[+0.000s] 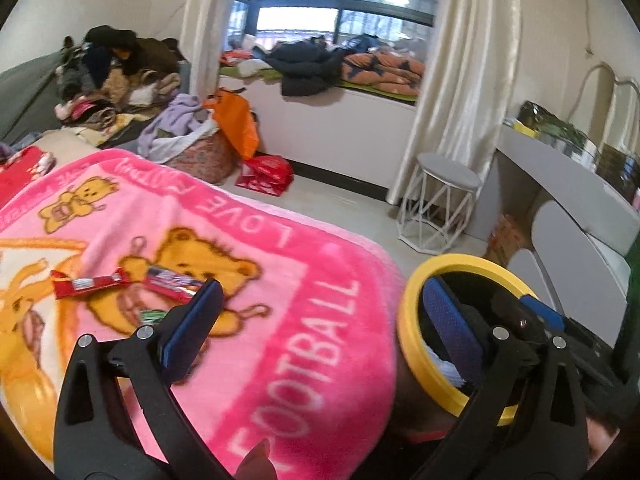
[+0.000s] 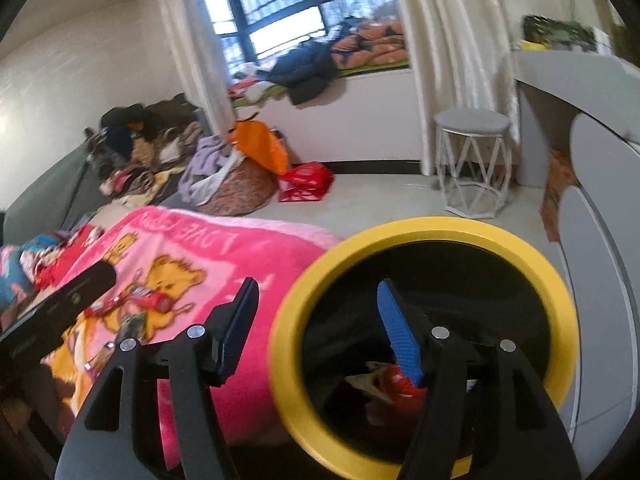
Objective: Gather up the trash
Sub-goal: 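Move both tools back over the remaining snacks on the blanket, then grasp the red candy bar with the left tool while the right tool grasps the black-green packet, then carry the red candy bar and black-green packet over the bin with both tools, then open both tools to drop the candy bar and packet into the bin, then move both tools back to the red tube and purple wrapper on the blanket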
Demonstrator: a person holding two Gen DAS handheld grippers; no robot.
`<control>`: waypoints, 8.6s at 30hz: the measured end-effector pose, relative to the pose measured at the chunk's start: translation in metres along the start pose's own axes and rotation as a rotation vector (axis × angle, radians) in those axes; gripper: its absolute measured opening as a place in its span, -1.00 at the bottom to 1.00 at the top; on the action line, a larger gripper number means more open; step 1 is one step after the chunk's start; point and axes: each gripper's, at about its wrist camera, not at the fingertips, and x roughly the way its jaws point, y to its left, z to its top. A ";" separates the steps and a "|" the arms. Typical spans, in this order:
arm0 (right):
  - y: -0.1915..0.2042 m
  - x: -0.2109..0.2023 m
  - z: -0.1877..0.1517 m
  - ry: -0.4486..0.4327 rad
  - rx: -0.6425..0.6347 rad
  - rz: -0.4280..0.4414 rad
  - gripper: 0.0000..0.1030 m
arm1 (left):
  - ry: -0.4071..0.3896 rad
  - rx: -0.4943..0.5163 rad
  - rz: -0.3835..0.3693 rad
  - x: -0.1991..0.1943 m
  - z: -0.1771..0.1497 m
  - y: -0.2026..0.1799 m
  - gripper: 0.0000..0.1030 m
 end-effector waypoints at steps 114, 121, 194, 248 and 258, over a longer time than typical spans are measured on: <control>0.108 0.045 -0.010 0.209 -0.108 0.274 -0.34 | 0.022 -0.243 0.004 -0.021 0.003 0.122 -0.78; 0.088 0.038 -0.001 0.174 -0.096 0.225 -0.35 | 0.030 -0.210 -0.023 -0.020 0.002 0.105 -0.78; -0.089 0.013 0.008 0.115 0.167 -0.081 -0.34 | 0.165 0.150 -0.259 0.031 -0.025 -0.073 -0.78; 0.127 0.122 0.023 0.297 -0.313 0.357 0.30 | 0.113 -0.044 0.075 -0.006 -0.029 0.104 0.62; 0.210 0.179 -0.009 0.414 -0.551 0.383 0.30 | 0.226 -0.130 0.082 -0.006 -0.066 0.144 0.59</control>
